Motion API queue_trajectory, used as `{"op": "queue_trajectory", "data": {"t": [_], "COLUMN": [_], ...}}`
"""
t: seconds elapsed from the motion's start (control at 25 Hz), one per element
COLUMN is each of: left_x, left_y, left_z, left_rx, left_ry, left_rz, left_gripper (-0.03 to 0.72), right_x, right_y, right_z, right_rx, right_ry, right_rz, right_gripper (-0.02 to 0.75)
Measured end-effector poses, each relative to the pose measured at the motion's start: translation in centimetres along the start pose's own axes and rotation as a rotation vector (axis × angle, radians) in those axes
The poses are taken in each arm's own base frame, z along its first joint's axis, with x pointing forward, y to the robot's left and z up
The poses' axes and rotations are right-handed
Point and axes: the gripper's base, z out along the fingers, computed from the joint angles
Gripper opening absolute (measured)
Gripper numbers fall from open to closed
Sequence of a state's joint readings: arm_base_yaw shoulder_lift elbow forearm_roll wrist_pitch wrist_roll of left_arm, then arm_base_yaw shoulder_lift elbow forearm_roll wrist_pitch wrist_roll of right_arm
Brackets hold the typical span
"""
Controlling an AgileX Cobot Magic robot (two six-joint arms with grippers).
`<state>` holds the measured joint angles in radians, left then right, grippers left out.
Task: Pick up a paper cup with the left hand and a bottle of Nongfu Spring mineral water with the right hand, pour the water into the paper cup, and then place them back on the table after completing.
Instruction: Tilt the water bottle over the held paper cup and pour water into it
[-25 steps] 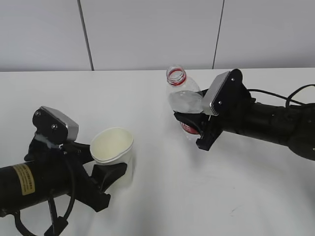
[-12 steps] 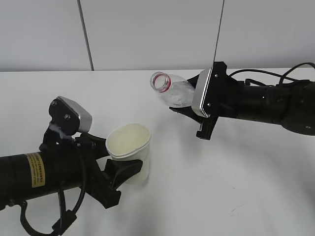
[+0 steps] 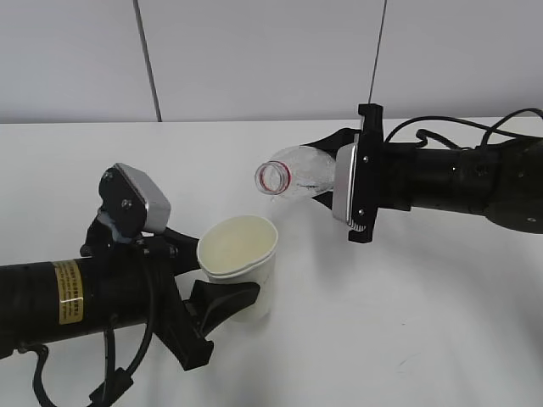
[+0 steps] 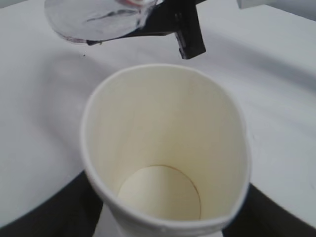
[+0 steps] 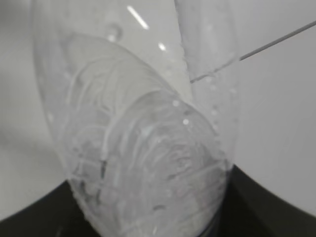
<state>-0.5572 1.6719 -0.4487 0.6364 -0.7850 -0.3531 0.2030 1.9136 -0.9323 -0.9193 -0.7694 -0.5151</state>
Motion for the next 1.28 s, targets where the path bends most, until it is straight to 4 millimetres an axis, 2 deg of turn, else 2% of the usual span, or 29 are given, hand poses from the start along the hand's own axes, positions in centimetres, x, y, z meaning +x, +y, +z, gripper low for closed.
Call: {"op": "queue_trajectory", "data": {"t": [0.16, 0.4, 1.28], "left_x": [-0.4, 0.1, 0.4], "left_y": [0.1, 0.3, -0.1], "left_z": [0.5, 1.4, 1.6], "left_rx": [0.023, 0.034, 0.099], "left_ry": [-0.008, 0.015, 0.040], "left_rz": [0.027, 0.020, 0.064], "left_gripper": [0.433, 0.433, 0.433], "right_x": [0.0, 0.0, -0.5], "right_y": [0.0, 0.0, -0.4], "right_z": [0.0, 0.0, 0.0], "right_rx": [-0.001, 0.000, 0.053], "right_ry": [-0.001, -0.002, -0.050], "right_rz": [-0.042, -0.113, -0.364], "right_gripper": [0.403, 0.402, 0.401]}}
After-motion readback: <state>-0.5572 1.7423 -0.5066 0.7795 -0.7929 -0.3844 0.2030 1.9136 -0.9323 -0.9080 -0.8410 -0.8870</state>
